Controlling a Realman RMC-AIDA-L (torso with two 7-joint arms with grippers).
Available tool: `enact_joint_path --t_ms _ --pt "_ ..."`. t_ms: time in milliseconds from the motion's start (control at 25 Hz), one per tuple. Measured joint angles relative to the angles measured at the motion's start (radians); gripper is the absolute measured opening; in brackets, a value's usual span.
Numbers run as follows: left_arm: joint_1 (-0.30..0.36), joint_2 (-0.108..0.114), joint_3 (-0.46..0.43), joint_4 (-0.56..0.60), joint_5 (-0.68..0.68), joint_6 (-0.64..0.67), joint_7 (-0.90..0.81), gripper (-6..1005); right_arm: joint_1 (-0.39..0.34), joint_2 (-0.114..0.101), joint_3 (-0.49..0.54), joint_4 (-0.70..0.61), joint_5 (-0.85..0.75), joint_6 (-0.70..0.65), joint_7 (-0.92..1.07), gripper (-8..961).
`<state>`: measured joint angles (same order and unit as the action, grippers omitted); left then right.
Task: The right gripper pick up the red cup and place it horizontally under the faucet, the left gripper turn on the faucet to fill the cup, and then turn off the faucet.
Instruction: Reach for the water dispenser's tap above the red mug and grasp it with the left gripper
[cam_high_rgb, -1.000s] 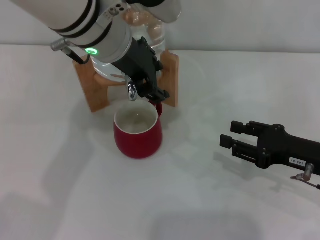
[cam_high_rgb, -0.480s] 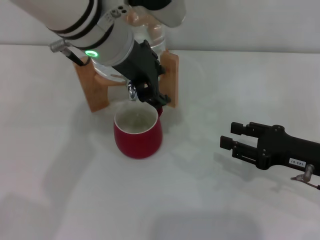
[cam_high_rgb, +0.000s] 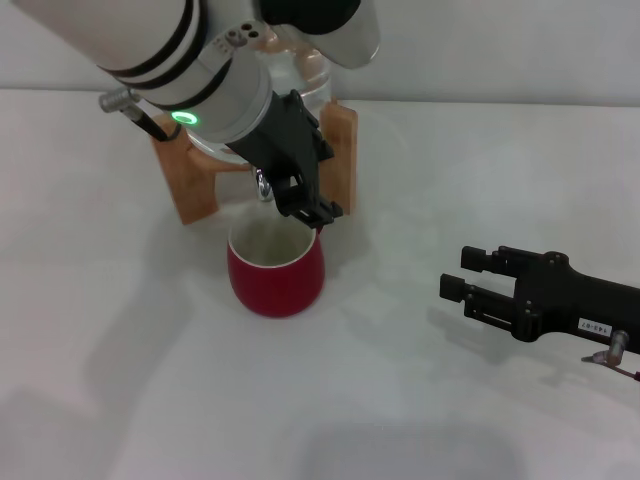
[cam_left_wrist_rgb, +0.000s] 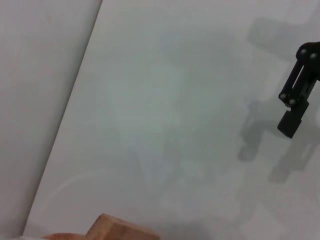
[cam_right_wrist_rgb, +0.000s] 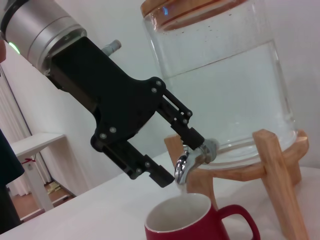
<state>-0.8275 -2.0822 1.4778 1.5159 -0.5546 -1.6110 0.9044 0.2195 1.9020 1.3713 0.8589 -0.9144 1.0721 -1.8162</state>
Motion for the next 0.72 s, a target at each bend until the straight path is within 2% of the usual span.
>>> enact_joint_path --t_ms 720 --pt "0.015 -0.001 0.023 0.046 0.010 -0.021 -0.031 625 -0.001 -0.003 0.000 0.000 -0.009 0.011 0.000 527"
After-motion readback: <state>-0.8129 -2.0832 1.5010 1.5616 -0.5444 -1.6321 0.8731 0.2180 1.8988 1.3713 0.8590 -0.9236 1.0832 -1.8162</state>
